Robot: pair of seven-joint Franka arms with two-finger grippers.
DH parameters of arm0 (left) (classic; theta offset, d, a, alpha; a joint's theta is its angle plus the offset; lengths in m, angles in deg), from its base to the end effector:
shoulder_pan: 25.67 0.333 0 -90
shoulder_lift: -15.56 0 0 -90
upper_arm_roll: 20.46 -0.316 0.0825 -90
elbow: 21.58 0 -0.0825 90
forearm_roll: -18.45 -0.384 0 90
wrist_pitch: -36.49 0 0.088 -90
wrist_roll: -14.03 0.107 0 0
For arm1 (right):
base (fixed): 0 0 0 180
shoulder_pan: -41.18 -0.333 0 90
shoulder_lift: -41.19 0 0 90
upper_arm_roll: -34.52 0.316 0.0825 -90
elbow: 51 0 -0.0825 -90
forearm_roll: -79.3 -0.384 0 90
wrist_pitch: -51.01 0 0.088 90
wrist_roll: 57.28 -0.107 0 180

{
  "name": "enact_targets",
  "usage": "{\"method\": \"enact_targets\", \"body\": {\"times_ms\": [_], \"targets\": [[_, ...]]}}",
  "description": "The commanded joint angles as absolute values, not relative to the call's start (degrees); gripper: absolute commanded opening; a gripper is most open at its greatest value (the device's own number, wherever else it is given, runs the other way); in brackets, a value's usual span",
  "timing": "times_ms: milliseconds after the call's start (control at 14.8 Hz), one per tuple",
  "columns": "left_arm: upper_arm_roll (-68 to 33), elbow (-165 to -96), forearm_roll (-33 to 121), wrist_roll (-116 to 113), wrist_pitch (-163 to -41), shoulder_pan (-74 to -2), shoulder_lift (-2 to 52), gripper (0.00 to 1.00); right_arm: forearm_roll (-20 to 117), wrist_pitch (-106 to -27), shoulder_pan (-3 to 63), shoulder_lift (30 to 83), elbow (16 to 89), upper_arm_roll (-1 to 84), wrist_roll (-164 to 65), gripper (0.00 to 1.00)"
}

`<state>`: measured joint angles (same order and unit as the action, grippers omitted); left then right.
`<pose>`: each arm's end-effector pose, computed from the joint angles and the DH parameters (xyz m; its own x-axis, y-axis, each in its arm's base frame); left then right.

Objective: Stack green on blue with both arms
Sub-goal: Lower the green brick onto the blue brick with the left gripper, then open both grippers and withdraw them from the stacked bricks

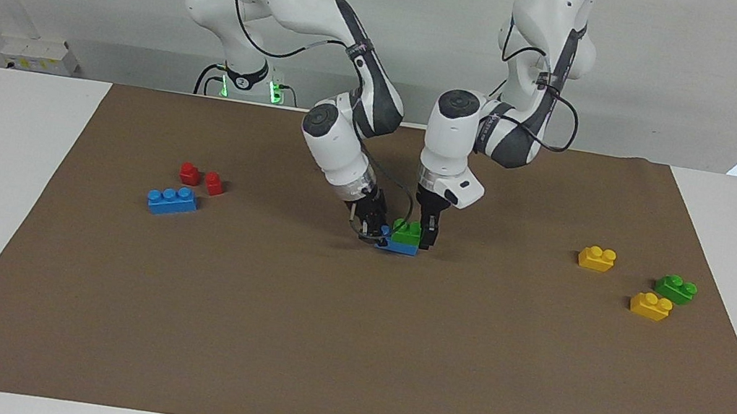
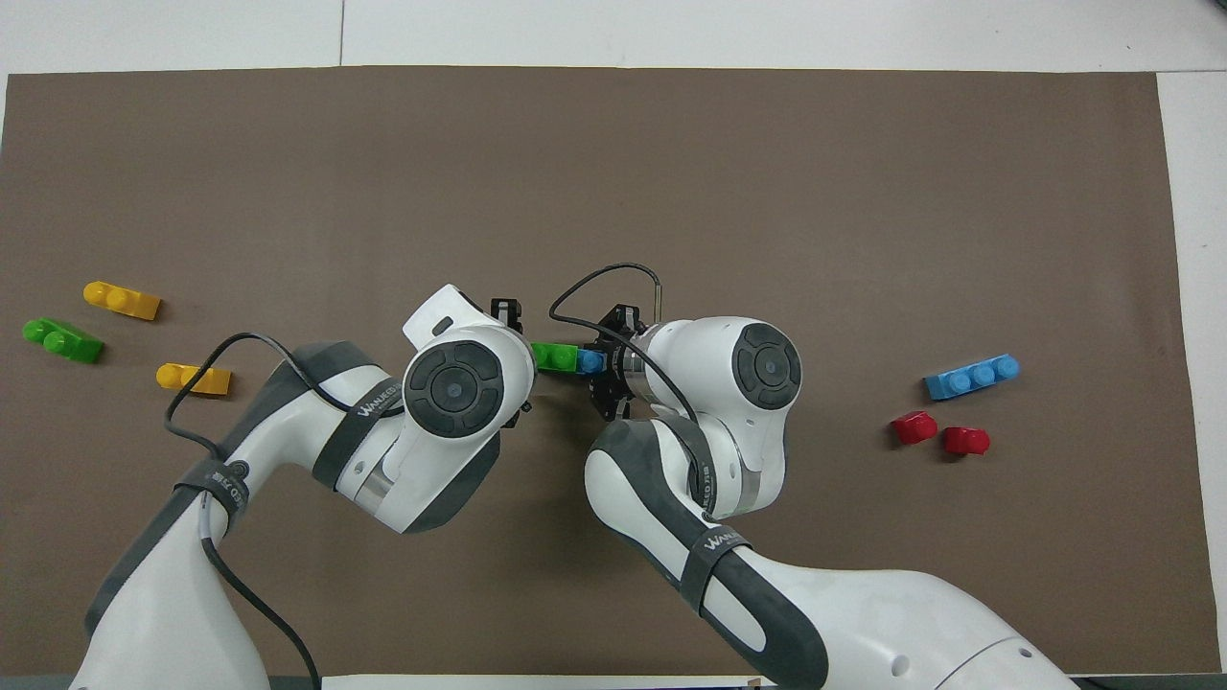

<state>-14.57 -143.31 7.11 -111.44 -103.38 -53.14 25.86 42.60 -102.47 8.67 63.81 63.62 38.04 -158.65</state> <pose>0.4852 -0.3177 0.3399 0.1000 0.9945 0.0295 0.9783 -0.1037 0.1794 0.5205 0.3534 0.2847 -0.0899 -0.8907 -0.4455 -0.9897 0.1301 -0.0605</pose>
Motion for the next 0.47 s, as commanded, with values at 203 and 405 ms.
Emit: {"method": "enact_targets", "body": {"times_ms": [203, 405], "targets": [[-14.4, -143.1, 6.1, -108.0, -99.0, -51.0, 22.1, 1.00, 41.5, -103.2, 9.5, 64.0, 64.1, 38.1, -156.2, 0.99], [-14.3, -141.8, 6.5, -104.5, -95.0, -48.6, 20.7, 1.00, 42.1, -100.5, 12.2, 63.8, 64.0, 38.1, -151.8, 1.00]]}}
